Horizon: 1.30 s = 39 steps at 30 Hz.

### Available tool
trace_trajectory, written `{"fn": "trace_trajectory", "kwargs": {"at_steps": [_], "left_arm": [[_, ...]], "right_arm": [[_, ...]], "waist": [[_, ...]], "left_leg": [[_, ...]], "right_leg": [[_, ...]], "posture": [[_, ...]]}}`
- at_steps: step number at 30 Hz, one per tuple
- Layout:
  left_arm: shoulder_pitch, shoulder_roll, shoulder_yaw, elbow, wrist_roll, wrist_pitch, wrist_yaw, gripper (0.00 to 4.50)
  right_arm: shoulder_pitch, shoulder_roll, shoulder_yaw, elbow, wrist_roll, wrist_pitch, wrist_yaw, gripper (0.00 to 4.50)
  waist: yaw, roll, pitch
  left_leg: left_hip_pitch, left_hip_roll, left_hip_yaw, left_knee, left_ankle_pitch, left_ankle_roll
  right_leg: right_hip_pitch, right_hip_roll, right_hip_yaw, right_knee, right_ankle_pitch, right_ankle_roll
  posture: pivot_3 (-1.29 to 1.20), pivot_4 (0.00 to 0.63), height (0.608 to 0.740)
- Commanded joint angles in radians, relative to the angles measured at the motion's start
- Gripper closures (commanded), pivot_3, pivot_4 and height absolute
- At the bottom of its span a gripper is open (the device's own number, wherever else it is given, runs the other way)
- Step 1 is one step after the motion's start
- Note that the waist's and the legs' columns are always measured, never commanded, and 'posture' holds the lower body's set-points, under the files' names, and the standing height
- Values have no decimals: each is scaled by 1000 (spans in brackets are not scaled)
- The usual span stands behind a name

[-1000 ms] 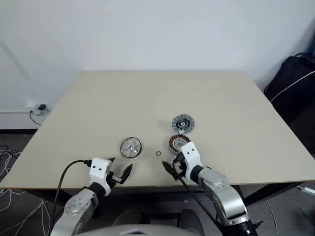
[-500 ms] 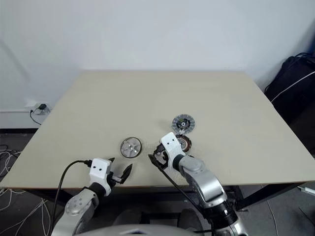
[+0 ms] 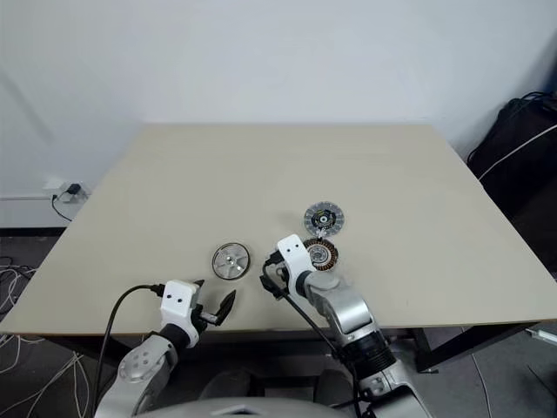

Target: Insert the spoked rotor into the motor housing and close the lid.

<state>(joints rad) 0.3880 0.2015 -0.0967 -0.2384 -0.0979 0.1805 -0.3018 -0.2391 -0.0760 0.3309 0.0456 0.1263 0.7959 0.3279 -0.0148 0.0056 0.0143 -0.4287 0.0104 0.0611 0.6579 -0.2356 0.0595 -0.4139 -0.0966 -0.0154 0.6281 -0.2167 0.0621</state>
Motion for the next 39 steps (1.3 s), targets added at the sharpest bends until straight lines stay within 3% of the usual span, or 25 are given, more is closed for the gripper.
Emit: {"fn": "trace_trajectory", "kwargs": {"at_steps": [1,6,7,10,17,30,34,39], "left_arm": [[-2,-3,0,-40,3,-22,5,40],[0,-1,-2,-42,4,-23,6,40],[-2,-2,-2,-41,5,-23,7,11],[-6,-2,-4,-41,6,-23,8,0],[-8,-1,-2,-39,6,-26,9,0],[-14,-5,-7,-28,4,-28,8,0],[-14,-5,-7,-28,5,-28,9,0],[-13,-6,-6,-28,5,-29,11,0]], "right_arm": [[-33,13,-20,21,-5,-36,-1,0],[-32,15,-21,54,-11,-43,-3,0],[-29,14,-22,56,-13,-44,-6,184],[-23,11,-24,56,-16,-48,-7,900],[11,-1,-36,25,-23,-48,-4,3257],[47,-32,-2,-53,-35,-39,18,3257],[43,-29,4,-48,-45,-42,17,3818],[38,-28,10,-66,-42,-58,34,3818]], "waist": [[-1,0,0],[-1,0,0],[-1,0,0],[-1,0,-1],[-3,0,-1],[-3,1,-1],[-4,1,-1],[-5,1,-1]], "left_leg": [[0,0,0,0,0,0],[0,0,0,0,0,0],[0,0,0,0,0,0],[0,0,0,0,0,0],[0,0,0,-1,0,0],[0,0,0,-1,0,0],[0,0,0,-1,0,0],[0,0,0,-1,0,0]], "right_leg": [[0,0,0,0,0,0],[0,0,0,0,0,0],[0,0,0,0,0,0],[0,0,0,0,0,0],[0,0,0,0,0,0],[0,0,0,0,0,0],[0,0,0,0,0,0],[0,0,0,0,0,0]], "posture": [[0,0,740],[0,0,740],[0,0,740],[0,0,740],[0,0,740],[0,0,740],[0,0,740],[0,0,740]]}}
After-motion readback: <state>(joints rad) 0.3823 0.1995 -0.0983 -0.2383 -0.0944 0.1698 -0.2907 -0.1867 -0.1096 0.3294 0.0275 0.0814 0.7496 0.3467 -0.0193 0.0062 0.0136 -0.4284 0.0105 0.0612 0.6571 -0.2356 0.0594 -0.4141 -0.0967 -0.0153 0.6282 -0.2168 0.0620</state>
